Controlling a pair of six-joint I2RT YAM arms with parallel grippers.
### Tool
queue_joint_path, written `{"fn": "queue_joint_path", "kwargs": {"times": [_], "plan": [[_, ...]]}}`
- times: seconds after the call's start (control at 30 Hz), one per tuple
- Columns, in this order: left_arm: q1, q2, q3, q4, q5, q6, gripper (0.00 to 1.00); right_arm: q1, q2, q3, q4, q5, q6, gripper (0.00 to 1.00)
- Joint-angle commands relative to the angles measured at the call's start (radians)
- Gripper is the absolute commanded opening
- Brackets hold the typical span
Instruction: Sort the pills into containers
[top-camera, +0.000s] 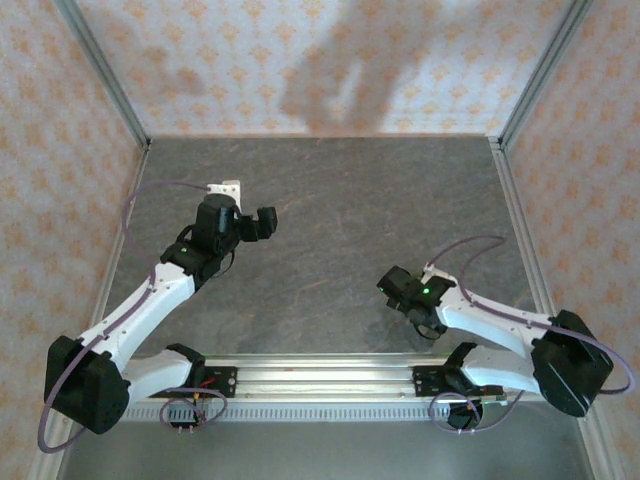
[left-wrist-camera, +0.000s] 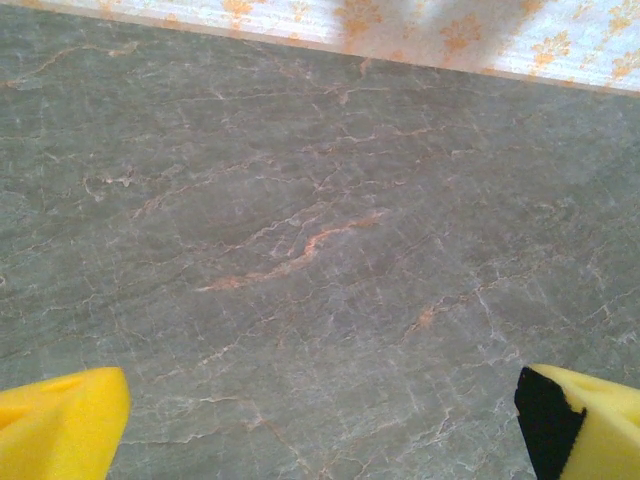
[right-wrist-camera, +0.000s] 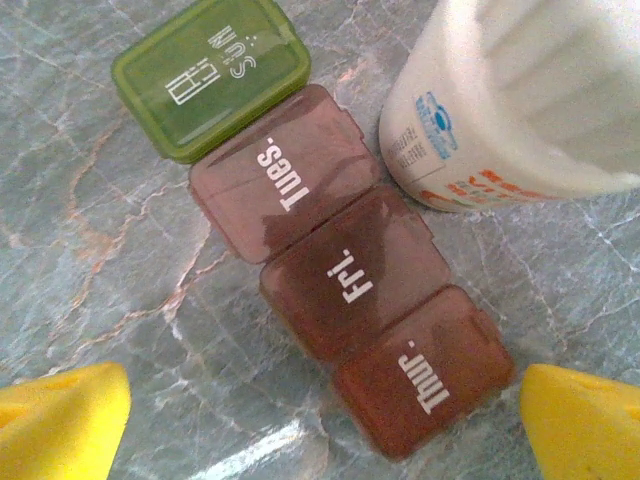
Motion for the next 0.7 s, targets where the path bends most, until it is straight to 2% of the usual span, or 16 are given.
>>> {"fn": "queue_joint_path", "kwargs": {"times": [0.0, 0.33, 0.5, 0.67], "plan": [[-0.007, -0.034, 0.004, -0.030, -0.029, 0.030, 1.00, 0.006, 0.062, 0.035, 0.019, 0.071, 0.013, 1.00], [-0.006, -0.051, -0.012, -0.026, -0.029, 0.025, 1.00, 0.007, 0.125, 0.071, 0.069, 0.046, -0.014, 1.00], [-0.006, -0.048, -0.012, -0.026, -0.030, 0.029, 1.00, 0.007, 0.139, 0.086, 0.137, 0.005, -0.068, 1.00], [-0.006, -0.051, -0.014, -0.029, -0.028, 0.027, 1.00, 0.007, 0.217, 0.147, 0.201, -0.051, -0.130, 0.99]]}}
